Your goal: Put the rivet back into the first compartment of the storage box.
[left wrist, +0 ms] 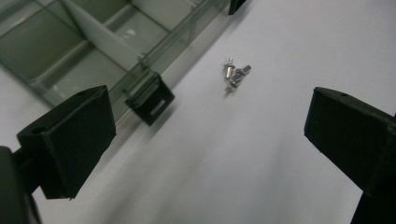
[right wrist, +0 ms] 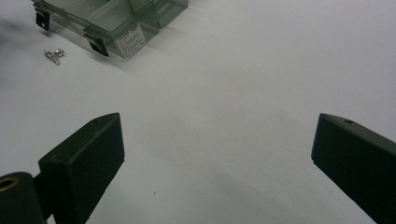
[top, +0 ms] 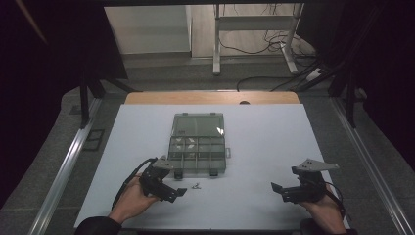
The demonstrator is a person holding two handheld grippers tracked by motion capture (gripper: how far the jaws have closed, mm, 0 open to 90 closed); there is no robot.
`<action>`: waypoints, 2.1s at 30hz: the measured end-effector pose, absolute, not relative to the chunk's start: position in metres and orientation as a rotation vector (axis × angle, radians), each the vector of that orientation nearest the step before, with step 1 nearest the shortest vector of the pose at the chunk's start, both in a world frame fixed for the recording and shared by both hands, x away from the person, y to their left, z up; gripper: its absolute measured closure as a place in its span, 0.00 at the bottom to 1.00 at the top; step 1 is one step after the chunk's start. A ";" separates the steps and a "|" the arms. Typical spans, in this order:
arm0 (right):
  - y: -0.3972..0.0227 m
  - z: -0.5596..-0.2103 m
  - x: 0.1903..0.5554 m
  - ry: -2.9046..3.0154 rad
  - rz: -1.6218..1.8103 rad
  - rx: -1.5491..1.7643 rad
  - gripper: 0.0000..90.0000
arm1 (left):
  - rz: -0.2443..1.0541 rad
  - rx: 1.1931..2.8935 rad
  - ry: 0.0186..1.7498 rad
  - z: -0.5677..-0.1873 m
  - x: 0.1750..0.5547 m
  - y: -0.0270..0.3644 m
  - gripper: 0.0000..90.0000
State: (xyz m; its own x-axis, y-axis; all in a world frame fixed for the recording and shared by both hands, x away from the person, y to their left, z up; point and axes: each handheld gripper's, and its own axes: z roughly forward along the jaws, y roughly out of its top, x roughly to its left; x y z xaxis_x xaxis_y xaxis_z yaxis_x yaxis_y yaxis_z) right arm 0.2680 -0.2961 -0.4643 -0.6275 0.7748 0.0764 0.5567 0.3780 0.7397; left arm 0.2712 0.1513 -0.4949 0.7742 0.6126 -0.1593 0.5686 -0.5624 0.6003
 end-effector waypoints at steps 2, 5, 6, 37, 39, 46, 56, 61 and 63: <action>-0.296 -0.464 0.268 2.359 1.098 1.175 0.03 | 0.079 2.323 0.859 -0.495 0.271 0.148 0.03; -0.296 -0.464 0.268 2.360 1.100 1.177 0.03 | 0.066 2.342 0.833 -0.496 0.271 0.142 0.04; -0.296 -0.464 0.268 2.361 1.100 1.178 0.03 | 0.062 2.351 0.826 -0.497 0.272 0.140 0.04; -0.295 -0.465 0.269 2.381 1.086 1.165 0.05 | 0.026 2.511 0.683 -0.517 0.291 0.103 0.75; -0.295 -0.465 0.269 2.381 1.087 1.165 0.05 | 0.030 2.523 0.676 -0.519 0.291 0.102 0.78; -0.295 -0.465 0.269 2.383 1.087 1.164 0.05 | 0.068 2.547 0.646 -0.518 0.291 0.102 0.89; -0.295 -0.465 0.269 2.382 1.091 1.164 0.05 | 0.032 2.508 0.682 -0.511 0.293 0.107 0.92; -0.295 -0.465 0.268 2.381 1.094 1.161 0.05 | 0.024 2.456 0.723 -0.505 0.292 0.111 0.92; -0.295 -0.465 0.268 2.380 1.095 1.163 0.05 | 0.022 2.455 0.718 -0.503 0.293 0.112 0.92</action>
